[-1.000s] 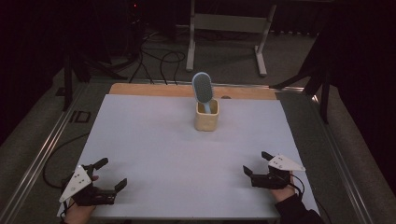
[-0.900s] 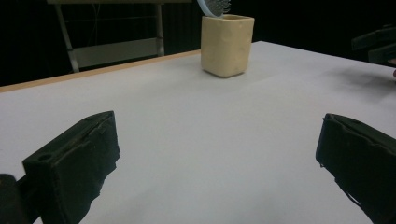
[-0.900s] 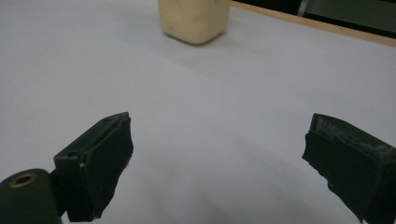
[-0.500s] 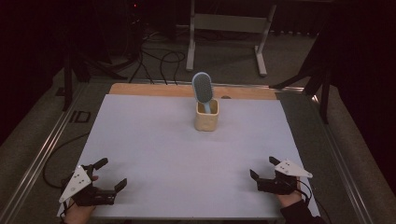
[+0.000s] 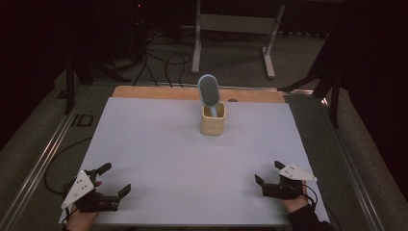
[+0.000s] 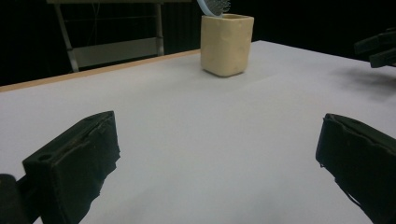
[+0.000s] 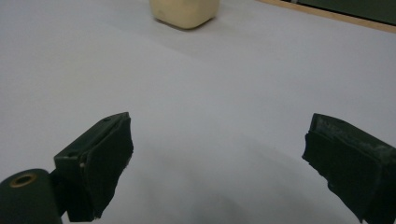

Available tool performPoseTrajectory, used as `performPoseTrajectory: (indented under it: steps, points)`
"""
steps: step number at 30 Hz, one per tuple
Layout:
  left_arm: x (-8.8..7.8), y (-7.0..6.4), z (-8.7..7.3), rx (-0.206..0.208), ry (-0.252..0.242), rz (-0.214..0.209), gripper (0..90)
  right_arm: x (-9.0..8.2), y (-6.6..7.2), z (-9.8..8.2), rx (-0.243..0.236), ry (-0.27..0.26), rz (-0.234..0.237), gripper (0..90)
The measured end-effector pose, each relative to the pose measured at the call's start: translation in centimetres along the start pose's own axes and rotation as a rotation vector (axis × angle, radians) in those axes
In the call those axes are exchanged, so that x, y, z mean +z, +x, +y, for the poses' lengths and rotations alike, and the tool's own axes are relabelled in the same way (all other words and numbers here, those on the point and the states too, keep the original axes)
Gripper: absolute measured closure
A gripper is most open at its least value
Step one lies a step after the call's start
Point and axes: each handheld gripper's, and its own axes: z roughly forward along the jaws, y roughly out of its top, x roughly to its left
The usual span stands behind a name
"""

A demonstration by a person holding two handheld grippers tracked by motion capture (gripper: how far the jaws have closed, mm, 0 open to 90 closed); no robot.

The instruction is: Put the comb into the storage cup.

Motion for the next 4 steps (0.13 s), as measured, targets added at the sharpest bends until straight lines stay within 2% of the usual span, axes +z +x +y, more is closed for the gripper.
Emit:
performPoseTrajectory:
  steps: [4]
  points:
    - [0.01,0.02,-0.01,-0.003,-0.002,0.0,0.0,-0.03,-0.01,0.04,0.0,-0.003,0.006,7.9]
